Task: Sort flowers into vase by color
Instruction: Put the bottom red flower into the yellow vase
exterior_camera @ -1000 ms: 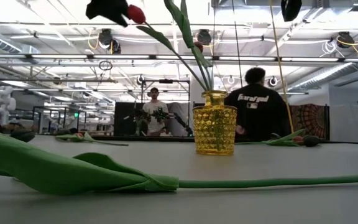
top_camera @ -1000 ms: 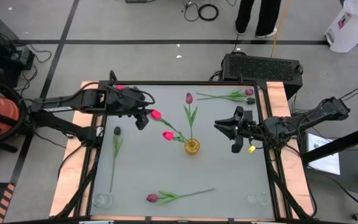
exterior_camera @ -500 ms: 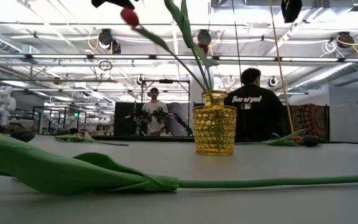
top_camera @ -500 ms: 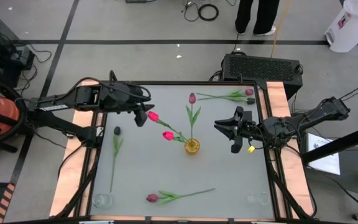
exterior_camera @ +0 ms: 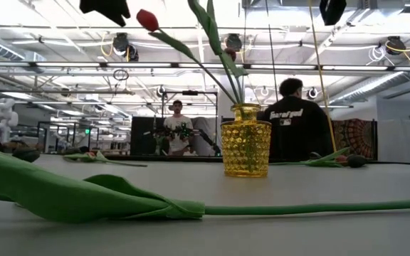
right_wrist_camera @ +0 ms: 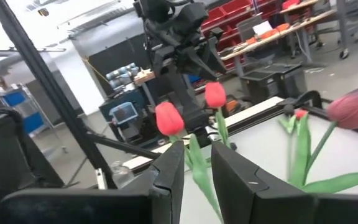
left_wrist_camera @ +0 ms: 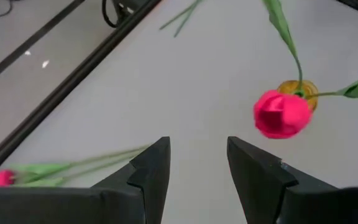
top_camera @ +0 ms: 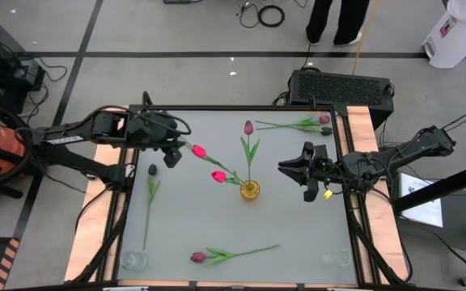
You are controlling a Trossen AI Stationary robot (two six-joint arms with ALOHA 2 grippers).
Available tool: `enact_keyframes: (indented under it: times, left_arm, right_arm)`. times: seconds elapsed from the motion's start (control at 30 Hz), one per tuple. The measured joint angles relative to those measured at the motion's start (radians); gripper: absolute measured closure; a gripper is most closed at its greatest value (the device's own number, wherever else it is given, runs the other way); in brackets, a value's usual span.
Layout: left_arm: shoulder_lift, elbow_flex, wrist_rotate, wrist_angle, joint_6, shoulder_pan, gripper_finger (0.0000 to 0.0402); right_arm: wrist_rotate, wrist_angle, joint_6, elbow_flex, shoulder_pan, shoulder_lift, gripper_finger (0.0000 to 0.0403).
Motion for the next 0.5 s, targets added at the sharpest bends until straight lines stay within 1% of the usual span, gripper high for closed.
enact_keyframes:
  times: [0.23,0.33,0.5]
  left_arm:
    - [-0.070,0.000,0.000,-0.017,-0.081,-0.012,0.0235]
    - [-0.089,0.000,0.010,-0.017,-0.105,-0.042,0.0235]
    - [-0.090,0.000,0.066,-0.017,-0.114,-0.115,0.0235]
  right_arm:
    - [-0.100,-0.006,0.061,0.000,0.000,0.000,0.0330]
    - [-0.129,-0.022,0.092,0.000,0.000,0.000,0.0330]
    - [-0.156,-0.025,0.115,0.000,0.001,0.000,0.0330]
